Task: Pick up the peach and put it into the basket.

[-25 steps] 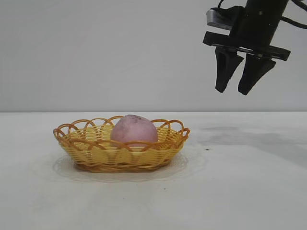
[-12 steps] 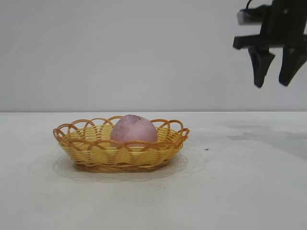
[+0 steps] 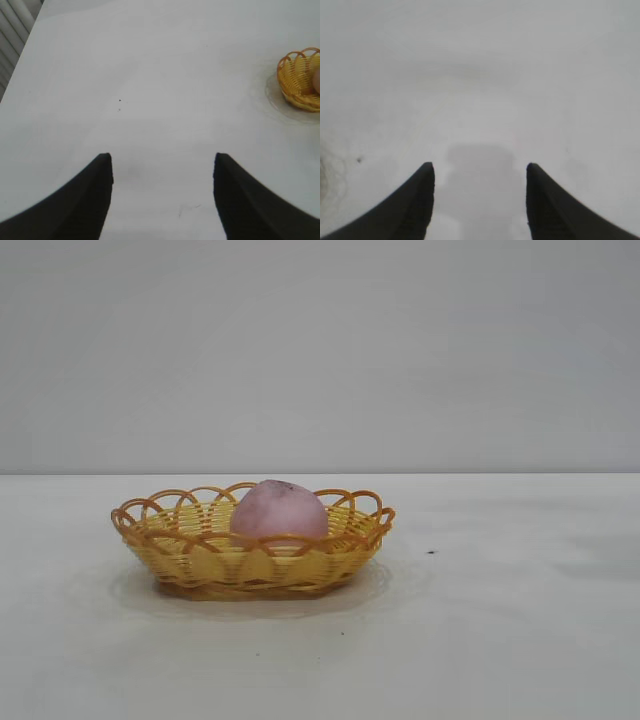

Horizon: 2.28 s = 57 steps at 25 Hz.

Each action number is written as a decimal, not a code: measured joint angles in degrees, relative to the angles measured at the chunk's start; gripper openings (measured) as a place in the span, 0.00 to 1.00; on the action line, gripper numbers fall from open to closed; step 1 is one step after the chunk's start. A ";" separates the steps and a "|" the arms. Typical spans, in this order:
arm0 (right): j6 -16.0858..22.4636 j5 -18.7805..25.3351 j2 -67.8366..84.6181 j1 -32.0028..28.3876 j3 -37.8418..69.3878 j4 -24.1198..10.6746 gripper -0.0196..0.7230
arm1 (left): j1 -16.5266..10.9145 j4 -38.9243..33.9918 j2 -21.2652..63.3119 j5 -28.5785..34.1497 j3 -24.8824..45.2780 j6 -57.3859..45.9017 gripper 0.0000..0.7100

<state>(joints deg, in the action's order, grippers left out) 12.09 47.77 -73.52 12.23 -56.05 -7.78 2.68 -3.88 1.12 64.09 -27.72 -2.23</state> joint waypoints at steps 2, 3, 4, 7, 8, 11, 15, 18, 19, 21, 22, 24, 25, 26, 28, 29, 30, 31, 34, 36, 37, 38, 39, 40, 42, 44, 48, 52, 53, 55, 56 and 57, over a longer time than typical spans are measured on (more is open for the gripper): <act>1.83 1.53 5.80 0.00 5.92 -1.33 0.50 | 0.00 0.00 0.00 0.00 0.00 0.00 0.54; 2.34 2.55 9.41 0.00 8.35 -1.33 0.50 | 0.00 0.00 0.00 0.00 0.00 0.00 0.54; 2.63 3.55 13.19 0.00 10.22 -1.33 0.50 | 0.00 0.00 0.00 0.00 0.00 0.00 0.54; 3.17 6.71 24.40 0.00 13.65 -0.46 0.50 | 0.00 0.00 0.00 0.00 0.00 0.00 0.54; 2.60 7.40 28.23 0.00 14.74 0.27 0.50 | 0.00 0.00 0.00 0.00 0.00 0.00 0.54; -1.25 9.37 37.92 0.00 18.75 3.36 0.50 | 0.00 0.00 0.00 0.00 0.00 0.00 0.54; -3.68 12.25 47.70 0.00 24.89 5.65 0.50 | 0.00 0.00 0.00 0.00 0.00 0.00 0.54; -5.80 14.43 54.30 0.00 26.87 5.78 0.50 | 0.00 0.00 0.00 0.00 0.00 0.00 0.54; -6.54 14.76 56.20 0.00 26.97 5.87 0.50 | 0.00 0.00 0.00 0.06 0.00 0.00 0.54; -7.62 15.15 60.78 0.00 26.97 5.87 0.50 | 0.00 0.00 0.00 0.06 0.00 0.00 0.54; -8.01 15.19 63.04 0.00 26.97 5.87 0.50 | 0.00 0.00 0.00 0.06 0.00 0.00 0.54; -8.36 15.61 67.19 0.00 27.10 5.87 0.50 | 0.00 0.00 0.00 0.06 0.00 0.00 0.54; -8.40 15.93 69.42 0.00 27.37 5.87 0.50 | 0.00 0.00 0.00 0.06 0.00 0.00 0.54; -8.49 16.36 71.54 0.00 27.61 5.87 0.50 | 0.00 0.00 0.00 0.06 0.00 0.00 0.54; -8.49 17.07 73.93 0.00 27.83 5.87 0.50 | 0.00 0.00 0.00 0.06 0.00 0.00 0.54; -8.49 17.29 74.34 0.00 27.83 5.87 0.50 | 0.00 0.05 0.00 0.06 0.00 0.00 0.54; -8.76 17.29 74.47 0.00 27.95 5.87 0.50 | 0.00 0.05 0.00 0.06 0.00 0.00 0.54; -9.18 17.29 74.47 0.00 27.95 6.12 0.50 | 0.00 0.05 0.00 0.06 0.00 0.00 0.54; -9.72 17.39 74.47 0.00 28.03 6.48 0.50 | -0.02 0.05 0.00 0.06 0.00 0.00 0.54; -9.82 17.39 74.47 0.00 28.03 6.60 0.50 | -0.02 0.05 0.00 0.06 0.00 0.00 0.54; -9.82 17.39 74.47 0.00 28.03 6.60 0.50 | -0.02 0.05 0.00 0.06 0.00 0.00 0.54; -9.85 17.39 74.47 0.00 28.03 6.60 0.50 | -0.02 0.05 0.00 0.06 0.00 0.00 0.54; -9.85 17.39 74.47 0.00 28.03 6.69 0.50 | -0.02 0.05 0.00 0.06 0.00 0.00 0.54; -9.96 17.39 74.47 0.00 28.03 6.69 0.50 | -0.02 0.05 0.00 0.06 0.00 0.00 0.54; -9.95 17.39 74.47 0.00 28.03 6.72 0.50 | -0.02 0.05 0.00 0.06 0.00 0.00 0.54; -9.95 17.39 74.47 0.00 28.03 6.72 0.50 | -0.02 0.05 0.00 0.06 0.00 0.00 0.54; -9.95 17.39 74.47 0.00 28.03 6.72 0.50 | -0.02 0.05 0.00 0.06 0.00 0.00 0.54; -9.95 17.39 74.47 -1.45 28.03 6.81 0.50 | -0.02 0.05 0.00 0.06 0.00 0.00 0.54; -9.95 17.50 74.47 -1.93 28.03 6.81 0.50 | -0.02 0.05 0.00 0.06 0.00 0.00 0.54; -9.95 17.48 74.47 -2.14 28.03 6.81 0.50 | -0.02 0.05 0.00 0.06 0.00 0.00 0.54; -9.95 17.48 74.47 -2.14 28.03 6.81 0.50 | -0.02 0.05 0.00 0.06 0.00 0.00 0.54; -9.95 17.48 74.47 -2.14 28.03 6.81 0.50 | -0.02 0.05 0.00 0.06 0.00 0.00 0.54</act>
<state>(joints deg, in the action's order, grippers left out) 2.14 65.24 0.95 10.09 -28.02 -0.97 2.65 -3.83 1.12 64.16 -27.72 -2.23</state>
